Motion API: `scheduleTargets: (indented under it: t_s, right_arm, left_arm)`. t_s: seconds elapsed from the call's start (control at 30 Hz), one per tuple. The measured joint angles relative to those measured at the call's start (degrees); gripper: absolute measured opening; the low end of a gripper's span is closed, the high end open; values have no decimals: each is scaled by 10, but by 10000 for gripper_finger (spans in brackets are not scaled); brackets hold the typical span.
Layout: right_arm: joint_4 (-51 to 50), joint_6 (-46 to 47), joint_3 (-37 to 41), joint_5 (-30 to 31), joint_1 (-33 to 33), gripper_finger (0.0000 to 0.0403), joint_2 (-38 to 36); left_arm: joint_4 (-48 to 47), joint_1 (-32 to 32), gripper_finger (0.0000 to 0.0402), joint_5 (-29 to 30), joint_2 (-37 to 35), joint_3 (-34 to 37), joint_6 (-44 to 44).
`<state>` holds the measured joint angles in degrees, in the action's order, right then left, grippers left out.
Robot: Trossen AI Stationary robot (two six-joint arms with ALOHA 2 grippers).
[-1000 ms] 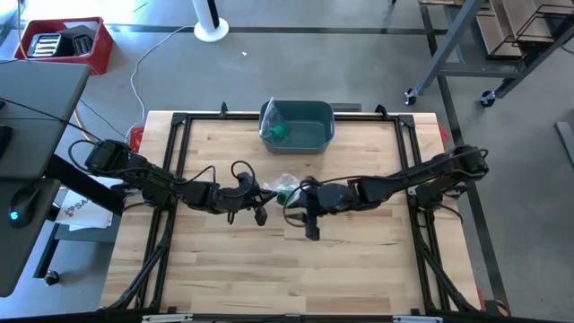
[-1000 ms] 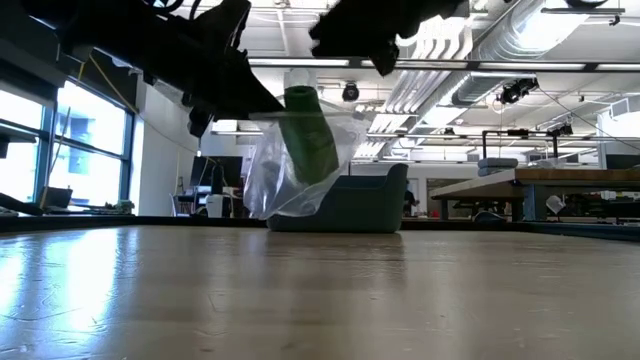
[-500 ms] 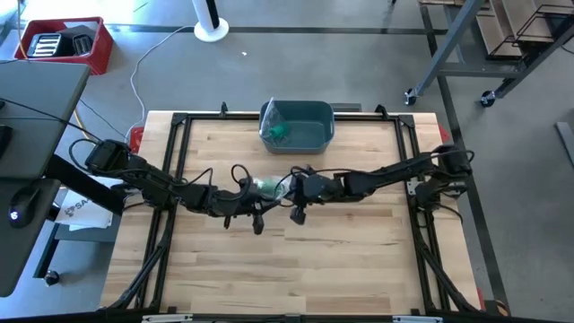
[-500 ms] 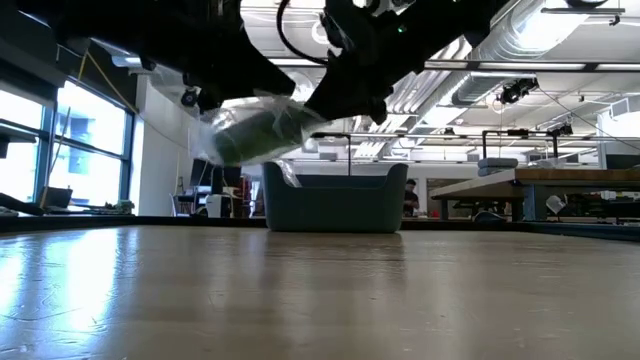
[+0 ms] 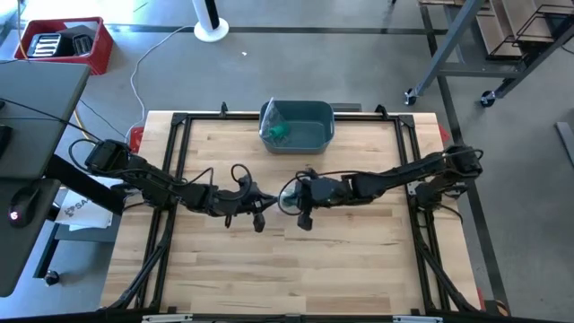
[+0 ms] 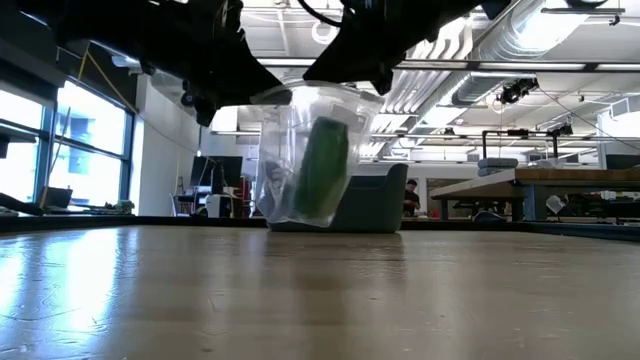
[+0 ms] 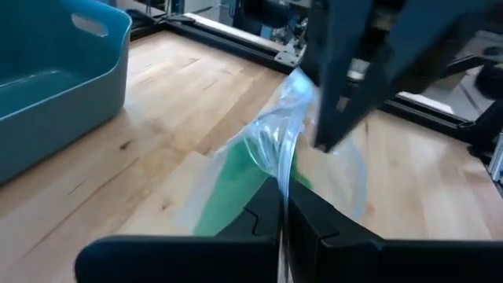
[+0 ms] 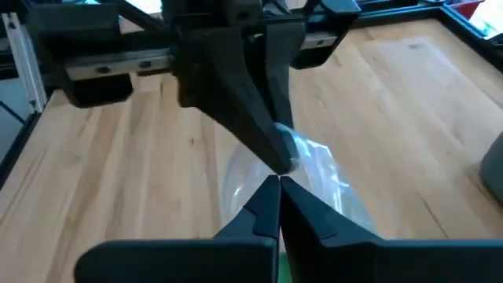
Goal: Roll bandage
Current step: Put the green bandage into the transparent zip bag, then close the transparent zip bag
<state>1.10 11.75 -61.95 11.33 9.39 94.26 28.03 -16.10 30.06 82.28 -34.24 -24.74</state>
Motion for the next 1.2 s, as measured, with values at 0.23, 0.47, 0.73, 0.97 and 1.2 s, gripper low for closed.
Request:
scheduleTargets:
  t_s: [0.23,0.47,0.73,0.97,1.2]
  right_arm:
    - [-23,2,0,3,-1,0,23]
    - [-14,-11,0,63,3,0,38]
    - [-72,-47,0,110,44,0,-31]
    - [-213,-77,0,71,65,12,-93]
    - [-266,-143,25,67,46,115,-98]
  left_arm:
    - [63,0,0,-47,0,0,34]
    - [53,0,0,-53,0,0,26]
    - [-29,0,0,-20,0,0,-1]
    - [-38,0,0,-40,0,0,17]
    - [-38,0,0,-60,0,0,18]
